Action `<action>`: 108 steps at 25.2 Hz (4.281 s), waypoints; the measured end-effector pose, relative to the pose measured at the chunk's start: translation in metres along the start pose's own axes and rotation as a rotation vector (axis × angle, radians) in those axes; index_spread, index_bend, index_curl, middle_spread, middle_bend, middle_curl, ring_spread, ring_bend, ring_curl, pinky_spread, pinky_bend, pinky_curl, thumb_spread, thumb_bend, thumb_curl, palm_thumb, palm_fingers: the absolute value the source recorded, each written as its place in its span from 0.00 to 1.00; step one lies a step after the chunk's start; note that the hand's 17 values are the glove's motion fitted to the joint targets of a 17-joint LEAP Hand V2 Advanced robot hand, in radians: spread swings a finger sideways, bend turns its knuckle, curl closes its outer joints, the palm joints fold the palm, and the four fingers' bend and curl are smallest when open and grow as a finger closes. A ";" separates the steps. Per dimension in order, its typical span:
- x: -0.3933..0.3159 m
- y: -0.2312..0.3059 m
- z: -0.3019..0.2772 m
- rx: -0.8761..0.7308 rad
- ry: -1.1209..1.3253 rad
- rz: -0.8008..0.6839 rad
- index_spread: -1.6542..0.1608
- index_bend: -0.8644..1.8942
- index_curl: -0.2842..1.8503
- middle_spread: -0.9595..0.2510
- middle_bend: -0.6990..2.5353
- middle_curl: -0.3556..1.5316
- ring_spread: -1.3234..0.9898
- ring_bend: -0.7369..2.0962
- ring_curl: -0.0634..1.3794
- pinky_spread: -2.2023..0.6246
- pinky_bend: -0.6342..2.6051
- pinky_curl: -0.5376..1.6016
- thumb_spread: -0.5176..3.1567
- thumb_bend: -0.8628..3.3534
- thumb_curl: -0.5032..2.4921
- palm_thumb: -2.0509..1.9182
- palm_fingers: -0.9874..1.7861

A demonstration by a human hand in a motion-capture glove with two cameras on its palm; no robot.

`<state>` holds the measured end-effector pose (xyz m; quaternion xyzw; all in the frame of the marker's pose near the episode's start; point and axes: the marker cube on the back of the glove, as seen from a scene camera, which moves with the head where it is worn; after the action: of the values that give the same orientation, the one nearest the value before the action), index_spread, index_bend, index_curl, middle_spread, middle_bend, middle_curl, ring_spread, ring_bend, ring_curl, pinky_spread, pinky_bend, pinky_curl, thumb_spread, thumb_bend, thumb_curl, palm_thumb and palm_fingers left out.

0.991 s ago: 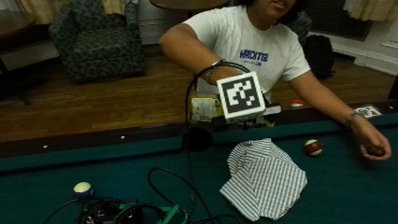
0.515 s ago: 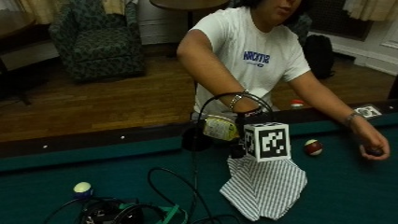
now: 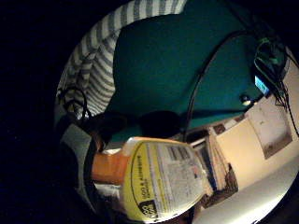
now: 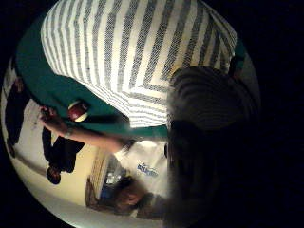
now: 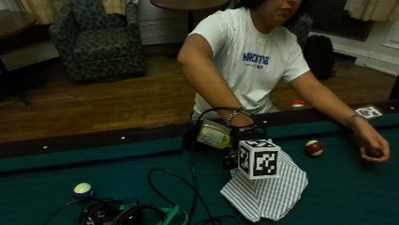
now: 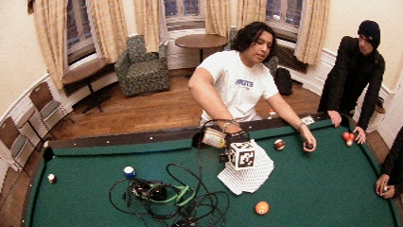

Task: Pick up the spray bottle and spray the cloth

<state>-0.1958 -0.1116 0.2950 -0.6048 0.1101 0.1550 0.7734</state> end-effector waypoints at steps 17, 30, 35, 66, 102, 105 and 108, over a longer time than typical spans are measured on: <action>-0.011 0.121 -0.120 0.368 -0.420 -0.417 0.78 0.49 0.43 0.63 0.43 0.50 0.47 0.52 0.40 0.66 0.34 0.45 0.23 0.20 0.44 0.76 0.85; -0.098 0.176 -0.133 0.678 -0.986 -1.153 0.78 0.48 0.43 0.63 0.43 0.50 0.47 0.52 0.40 0.66 0.34 0.45 0.23 0.20 0.45 0.76 0.85; -0.131 0.156 -0.123 0.772 -1.053 -1.252 0.78 0.48 0.43 0.63 0.43 0.50 0.47 0.51 0.40 0.66 0.34 0.45 0.22 0.20 0.45 0.76 0.85; -0.300 -0.010 -0.115 0.846 -1.091 -1.137 0.78 0.49 0.43 0.63 0.43 0.50 0.47 0.52 0.40 0.66 0.34 0.45 0.22 0.20 0.45 0.75 0.85; -0.160 0.020 -0.041 0.794 -0.259 -0.863 0.74 0.39 0.37 0.63 0.36 0.44 0.50 0.41 0.32 0.79 0.24 0.38 0.39 0.20 0.36 0.69 0.76; -0.138 0.041 -0.034 0.801 -0.155 -0.855 0.74 0.38 0.36 0.63 0.36 0.43 0.50 0.41 0.32 0.79 0.24 0.37 0.39 0.20 0.36 0.70 0.76; -0.118 0.060 -0.028 0.782 -0.084 -0.859 0.74 0.38 0.36 0.63 0.35 0.43 0.50 0.41 0.32 0.79 0.24 0.37 0.40 0.20 0.35 0.70 0.76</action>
<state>-0.3276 -0.1377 0.2765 -0.2581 -0.1270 -0.2011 0.9364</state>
